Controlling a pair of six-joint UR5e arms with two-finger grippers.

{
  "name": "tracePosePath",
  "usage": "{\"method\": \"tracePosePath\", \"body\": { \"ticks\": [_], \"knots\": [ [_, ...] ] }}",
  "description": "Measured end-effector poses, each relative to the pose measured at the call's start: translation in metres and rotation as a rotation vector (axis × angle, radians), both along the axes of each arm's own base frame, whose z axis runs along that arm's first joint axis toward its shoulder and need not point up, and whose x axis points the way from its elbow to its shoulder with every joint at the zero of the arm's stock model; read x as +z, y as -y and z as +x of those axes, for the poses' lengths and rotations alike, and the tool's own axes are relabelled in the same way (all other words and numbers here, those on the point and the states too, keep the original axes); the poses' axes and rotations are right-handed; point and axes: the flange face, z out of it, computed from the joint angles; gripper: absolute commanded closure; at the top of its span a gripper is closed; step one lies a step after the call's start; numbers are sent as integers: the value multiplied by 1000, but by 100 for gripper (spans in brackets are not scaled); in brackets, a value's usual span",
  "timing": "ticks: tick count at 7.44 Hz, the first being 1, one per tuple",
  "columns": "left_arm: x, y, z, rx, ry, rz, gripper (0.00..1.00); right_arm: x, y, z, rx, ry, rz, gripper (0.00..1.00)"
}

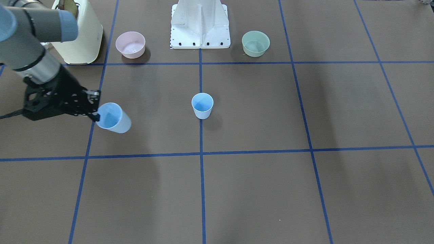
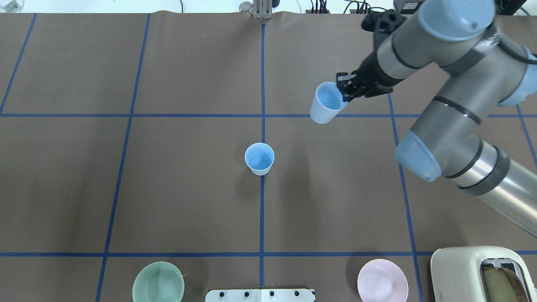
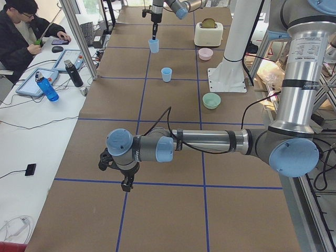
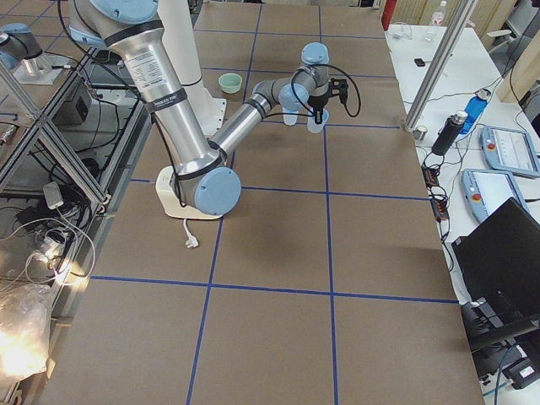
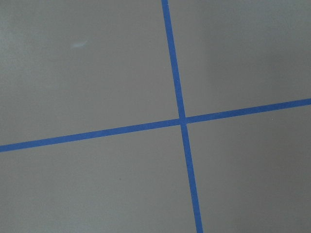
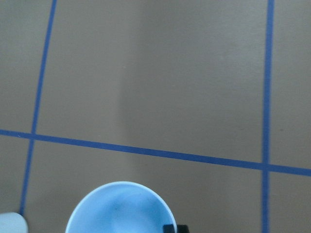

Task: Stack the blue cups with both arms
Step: 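Lift the cup with the right gripper and carry it over the center cup, then lower the held cup into the center cup and open the right gripper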

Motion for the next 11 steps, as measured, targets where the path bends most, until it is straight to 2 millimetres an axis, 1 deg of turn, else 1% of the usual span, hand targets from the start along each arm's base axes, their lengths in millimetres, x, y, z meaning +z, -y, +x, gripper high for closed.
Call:
{"method": "tracePosePath", "body": {
  "ticks": [1, 2, 3, 4, 5, 6, 8, 11],
  "knots": [
    [-2, -6, 1, 1, 7, 5, 1, -43, -19, -34, 38, -12, -33, 100],
    [-3, -13, 1, 3, 9, 9, 1, -71, -39, -62, 74, -19, -46, 100],
    [-3, -18, 2, 4, 8, 9, 1, -83, -57, -87, 108, -31, -42, 100],
    [-3, -20, 2, 5, 6, 10, 1, -85, -72, -108, 129, -50, -31, 100],
    [-3, -21, 3, 6, 4, 10, 1, -83, -83, -122, 133, -64, -25, 100],
    [-3, -21, 3, 6, 3, 9, 1, -79, -90, -131, 128, -75, -25, 100],
    [-2, -21, 3, 6, 2, 8, 1, -72, -96, -140, 118, -91, -28, 100],
    [-1, -22, 3, 7, 2, 6, 1, -61, -98, -145, 112, -110, -36, 100]
  ]
}}
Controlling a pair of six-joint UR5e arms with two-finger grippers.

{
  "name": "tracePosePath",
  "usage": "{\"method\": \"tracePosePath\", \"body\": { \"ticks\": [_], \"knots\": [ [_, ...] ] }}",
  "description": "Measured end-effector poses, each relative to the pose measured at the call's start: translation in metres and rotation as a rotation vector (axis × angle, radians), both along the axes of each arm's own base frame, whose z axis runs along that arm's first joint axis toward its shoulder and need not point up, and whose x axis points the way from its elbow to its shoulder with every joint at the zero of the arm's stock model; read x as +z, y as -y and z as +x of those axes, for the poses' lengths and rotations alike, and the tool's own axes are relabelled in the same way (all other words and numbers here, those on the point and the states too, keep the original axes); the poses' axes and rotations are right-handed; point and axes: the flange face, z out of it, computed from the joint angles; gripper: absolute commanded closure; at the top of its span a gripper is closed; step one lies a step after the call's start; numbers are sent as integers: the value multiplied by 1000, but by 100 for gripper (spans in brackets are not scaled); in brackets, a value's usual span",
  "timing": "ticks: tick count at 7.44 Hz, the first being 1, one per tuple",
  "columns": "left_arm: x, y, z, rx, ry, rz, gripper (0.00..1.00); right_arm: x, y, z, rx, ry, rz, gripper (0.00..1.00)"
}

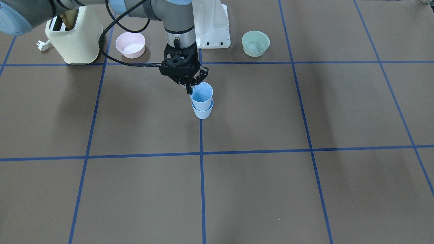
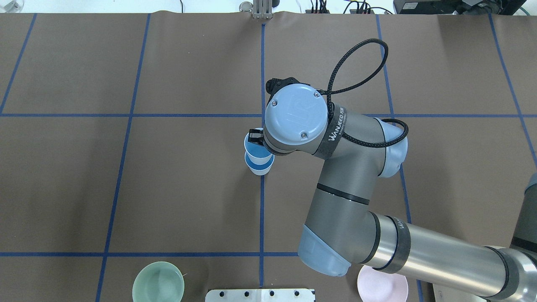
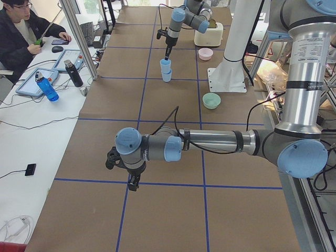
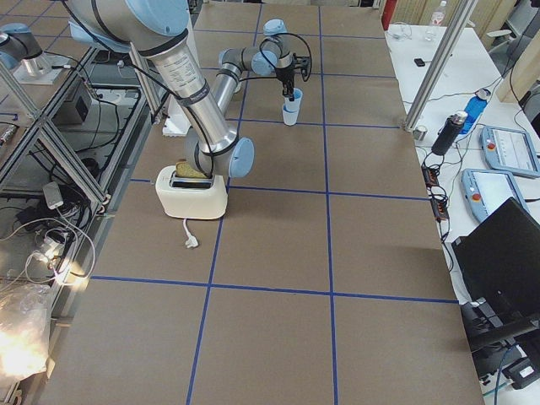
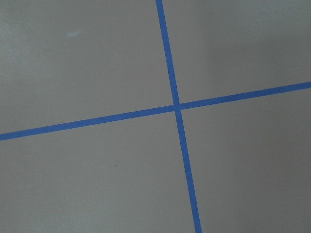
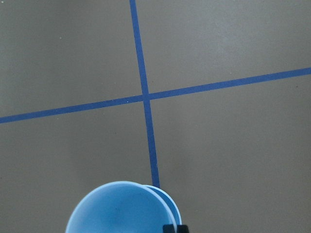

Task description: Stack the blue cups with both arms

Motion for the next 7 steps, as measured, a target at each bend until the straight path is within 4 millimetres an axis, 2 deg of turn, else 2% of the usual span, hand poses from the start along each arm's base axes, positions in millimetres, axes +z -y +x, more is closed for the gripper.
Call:
{"method": "tracePosePath", "body": {
  "ticks": [1, 2, 3, 5, 6, 7],
  "knots": [
    [0, 0, 0, 0, 0, 0, 1, 2, -1, -3, -3, -4, -2, 100],
    [0, 0, 0, 0, 0, 0, 1, 3, -2, -5, -7, -7, -3, 25],
    [0, 0, 0, 0, 0, 0, 1, 2, -2, -6, -8, -6, -2, 0],
    [0, 0, 0, 0, 0, -1, 1, -3, -1, -1, -13, 5, 9, 0],
    [1, 0, 0, 0, 0, -1, 1, -5, 12, 13, -20, 10, 22, 0],
    [1, 0, 0, 0, 0, -2, 1, 0, 42, 43, -44, 10, 30, 0]
  ]
}}
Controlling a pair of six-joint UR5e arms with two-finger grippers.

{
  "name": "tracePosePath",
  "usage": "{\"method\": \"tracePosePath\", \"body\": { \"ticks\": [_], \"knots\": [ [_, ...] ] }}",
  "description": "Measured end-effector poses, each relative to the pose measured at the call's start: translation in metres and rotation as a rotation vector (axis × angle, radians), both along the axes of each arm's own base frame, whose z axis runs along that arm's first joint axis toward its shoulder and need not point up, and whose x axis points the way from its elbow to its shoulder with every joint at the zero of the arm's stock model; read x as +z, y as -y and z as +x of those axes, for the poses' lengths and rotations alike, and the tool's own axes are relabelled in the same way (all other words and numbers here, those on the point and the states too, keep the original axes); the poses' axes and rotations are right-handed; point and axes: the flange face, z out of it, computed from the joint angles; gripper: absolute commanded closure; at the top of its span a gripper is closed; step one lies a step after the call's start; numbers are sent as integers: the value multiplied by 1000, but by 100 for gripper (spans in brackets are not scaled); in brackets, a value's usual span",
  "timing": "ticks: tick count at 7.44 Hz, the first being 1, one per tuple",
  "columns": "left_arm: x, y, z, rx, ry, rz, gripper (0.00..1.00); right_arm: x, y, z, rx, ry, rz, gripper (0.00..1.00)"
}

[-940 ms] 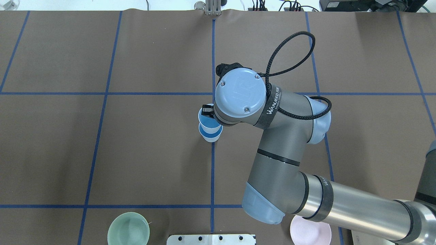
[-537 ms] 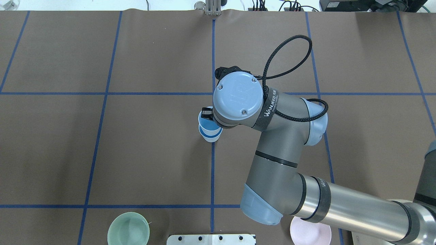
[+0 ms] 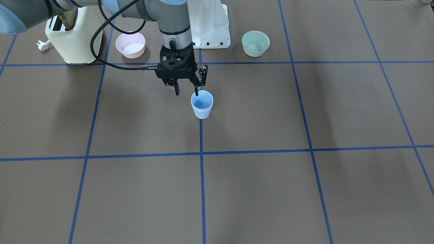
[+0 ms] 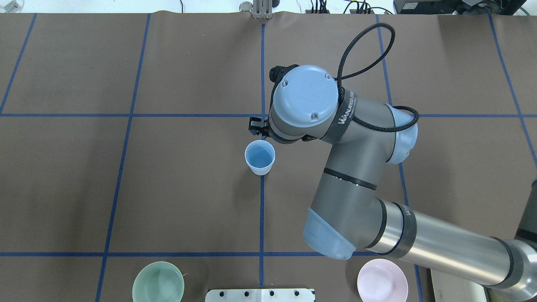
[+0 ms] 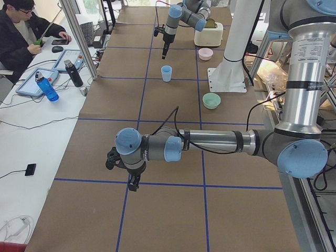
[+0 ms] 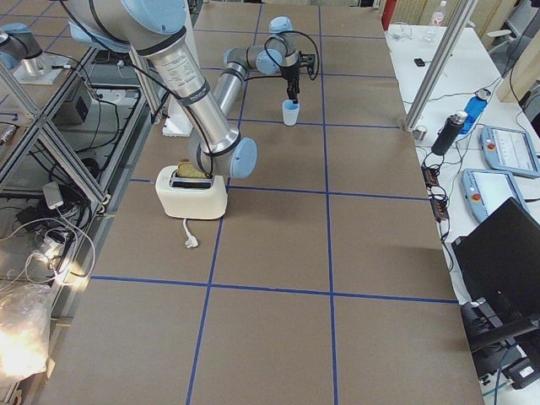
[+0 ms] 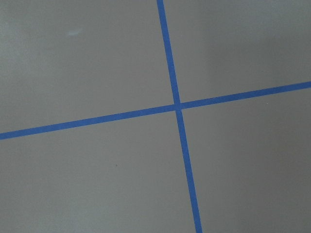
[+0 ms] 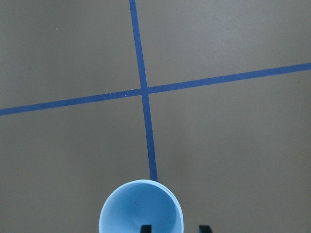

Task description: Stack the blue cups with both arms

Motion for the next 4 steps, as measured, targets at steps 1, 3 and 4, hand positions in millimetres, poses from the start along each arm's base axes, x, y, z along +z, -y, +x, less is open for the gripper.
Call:
{"method": "tracePosePath", "body": {
  "ticks": [1, 3, 4],
  "knots": [
    [0, 0, 0, 0, 0, -1, 1, 21, 43, 49, -51, -13, 11, 0],
    [1, 0, 0, 0, 0, -3, 1, 122, 128, 204, -226, -63, 89, 0],
    [0, 0, 0, 0, 1, -3, 1, 185, 145, 283, -293, -89, 129, 0]
  ]
}}
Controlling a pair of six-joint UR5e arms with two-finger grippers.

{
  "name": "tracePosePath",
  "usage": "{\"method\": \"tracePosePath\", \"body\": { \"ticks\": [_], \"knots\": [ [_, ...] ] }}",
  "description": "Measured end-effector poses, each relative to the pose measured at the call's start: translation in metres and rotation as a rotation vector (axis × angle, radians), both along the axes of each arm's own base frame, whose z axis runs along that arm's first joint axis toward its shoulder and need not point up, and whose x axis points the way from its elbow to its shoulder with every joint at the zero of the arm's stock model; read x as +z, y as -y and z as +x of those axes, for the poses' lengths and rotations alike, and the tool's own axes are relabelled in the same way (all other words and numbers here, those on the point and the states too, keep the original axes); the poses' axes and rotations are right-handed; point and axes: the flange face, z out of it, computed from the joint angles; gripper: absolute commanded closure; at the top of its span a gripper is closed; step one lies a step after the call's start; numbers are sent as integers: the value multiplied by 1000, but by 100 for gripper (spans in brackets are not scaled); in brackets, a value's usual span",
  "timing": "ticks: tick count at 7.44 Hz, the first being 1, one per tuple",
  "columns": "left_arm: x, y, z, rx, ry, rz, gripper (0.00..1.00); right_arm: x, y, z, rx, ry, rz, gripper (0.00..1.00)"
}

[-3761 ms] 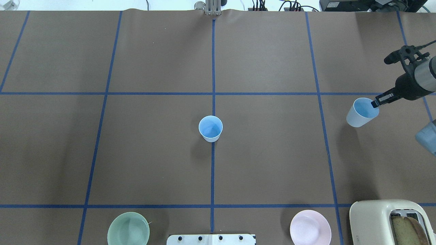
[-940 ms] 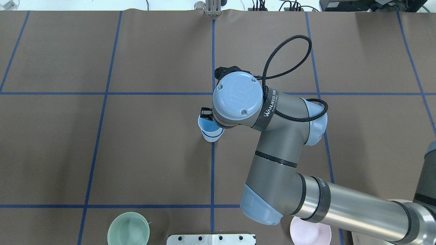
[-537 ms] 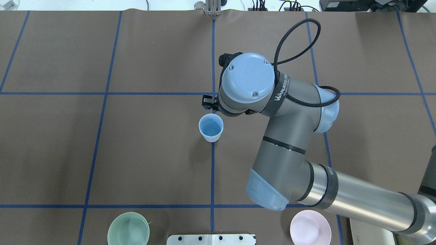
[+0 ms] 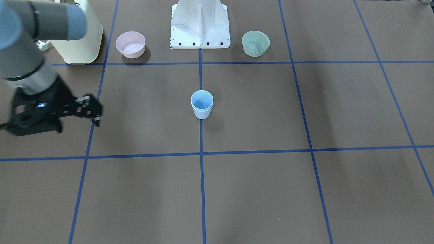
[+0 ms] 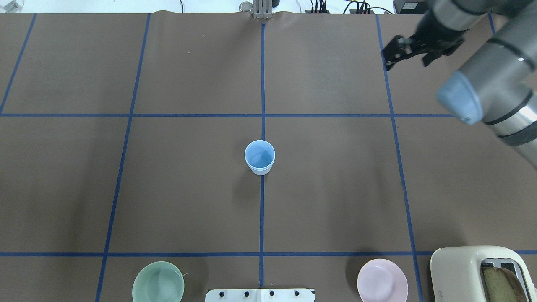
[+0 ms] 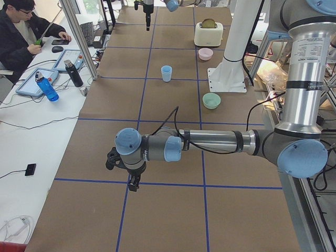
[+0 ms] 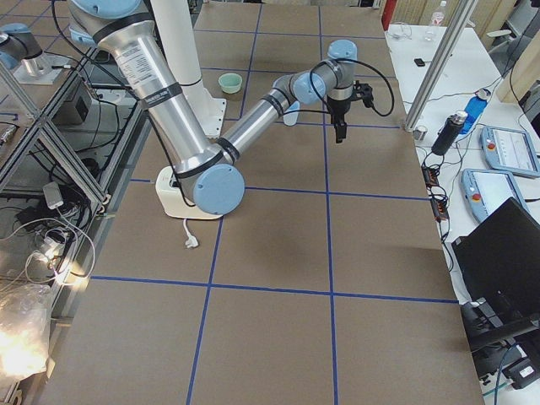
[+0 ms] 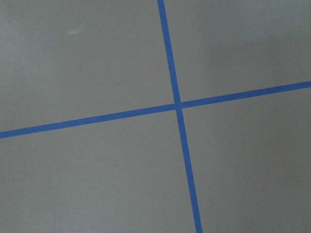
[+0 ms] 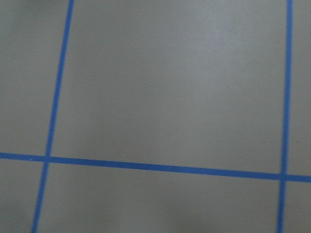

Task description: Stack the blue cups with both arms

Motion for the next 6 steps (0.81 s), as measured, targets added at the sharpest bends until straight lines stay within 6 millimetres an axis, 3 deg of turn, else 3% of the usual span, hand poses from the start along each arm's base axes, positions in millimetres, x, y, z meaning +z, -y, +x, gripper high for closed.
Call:
{"method": "tracePosePath", "body": {
  "ticks": [1, 3, 4, 5, 6],
  "knots": [
    [-1, 0, 1, 1, 0, 1, 1, 65, 2, 67, -57, -35, 34, 0],
    [-2, 0, 2, 4, 0, 3, 1, 189, -20, 163, -148, -97, 35, 0],
    [-2, 0, 2, 4, 0, 3, 1, 240, -42, 199, -161, -109, 2, 0],
    [-2, 0, 2, 4, 0, 3, 1, 279, -67, 227, -148, -111, -46, 0],
    [-1, 0, 2, 5, 3, 2, 1, 304, -89, 243, -133, -110, -87, 0]
  ]
}}
